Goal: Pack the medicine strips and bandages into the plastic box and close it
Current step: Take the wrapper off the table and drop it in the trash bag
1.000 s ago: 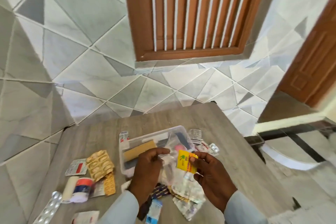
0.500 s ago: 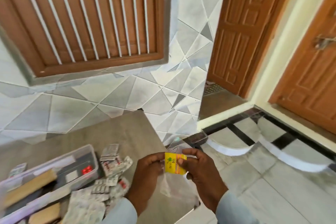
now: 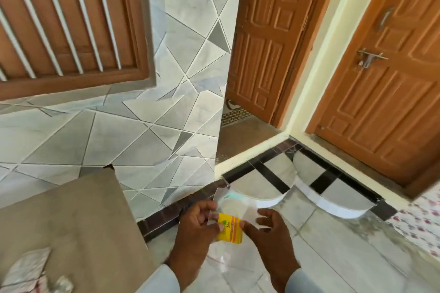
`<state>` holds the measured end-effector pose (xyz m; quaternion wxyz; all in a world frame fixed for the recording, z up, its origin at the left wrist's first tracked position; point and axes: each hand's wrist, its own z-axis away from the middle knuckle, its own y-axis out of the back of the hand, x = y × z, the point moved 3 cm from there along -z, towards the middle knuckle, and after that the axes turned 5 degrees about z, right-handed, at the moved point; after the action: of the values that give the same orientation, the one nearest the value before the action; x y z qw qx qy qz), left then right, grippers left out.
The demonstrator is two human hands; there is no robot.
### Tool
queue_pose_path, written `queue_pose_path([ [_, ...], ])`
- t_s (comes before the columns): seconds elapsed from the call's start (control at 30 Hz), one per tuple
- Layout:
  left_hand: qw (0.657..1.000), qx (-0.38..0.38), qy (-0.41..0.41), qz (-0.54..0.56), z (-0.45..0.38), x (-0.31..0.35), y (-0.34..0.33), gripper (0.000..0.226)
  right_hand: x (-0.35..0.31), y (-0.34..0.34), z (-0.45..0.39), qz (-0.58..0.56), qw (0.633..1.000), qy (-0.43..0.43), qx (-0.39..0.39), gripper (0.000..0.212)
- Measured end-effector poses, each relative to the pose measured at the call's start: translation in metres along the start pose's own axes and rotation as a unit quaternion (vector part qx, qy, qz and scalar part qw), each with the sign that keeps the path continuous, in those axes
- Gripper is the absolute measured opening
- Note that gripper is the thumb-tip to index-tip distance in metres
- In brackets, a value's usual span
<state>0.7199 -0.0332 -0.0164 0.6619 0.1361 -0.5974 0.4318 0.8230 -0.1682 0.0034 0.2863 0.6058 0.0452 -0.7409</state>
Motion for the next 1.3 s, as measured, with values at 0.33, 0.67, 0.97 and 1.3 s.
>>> queue_pose_path([
  [0.33, 0.995, 0.089, 0.027, -0.043, -0.104, -0.043, -0.043, 0.050, 0.030, 0.001, -0.152, -0.024, 0.960, -0.125, -0.250, 0.038],
  [0.67, 0.957, 0.254, 0.135, -0.021, -0.148, -0.069, -0.063, 0.020, 0.015, -0.025, -0.263, 0.166, 0.885, -0.036, -0.434, 0.027],
  [0.97, 0.938, 0.291, 0.188, 0.012, -0.220, -0.100, -0.013, 0.026, 0.053, -0.108, -0.319, 0.202, 0.868, -0.096, -0.444, 0.016],
  [1.3, 0.928, 0.259, 0.267, -0.019, -0.344, -0.158, 0.045, 0.029, 0.102, -0.191, -0.415, 0.267, 0.869, -0.186, -0.374, 0.025],
])
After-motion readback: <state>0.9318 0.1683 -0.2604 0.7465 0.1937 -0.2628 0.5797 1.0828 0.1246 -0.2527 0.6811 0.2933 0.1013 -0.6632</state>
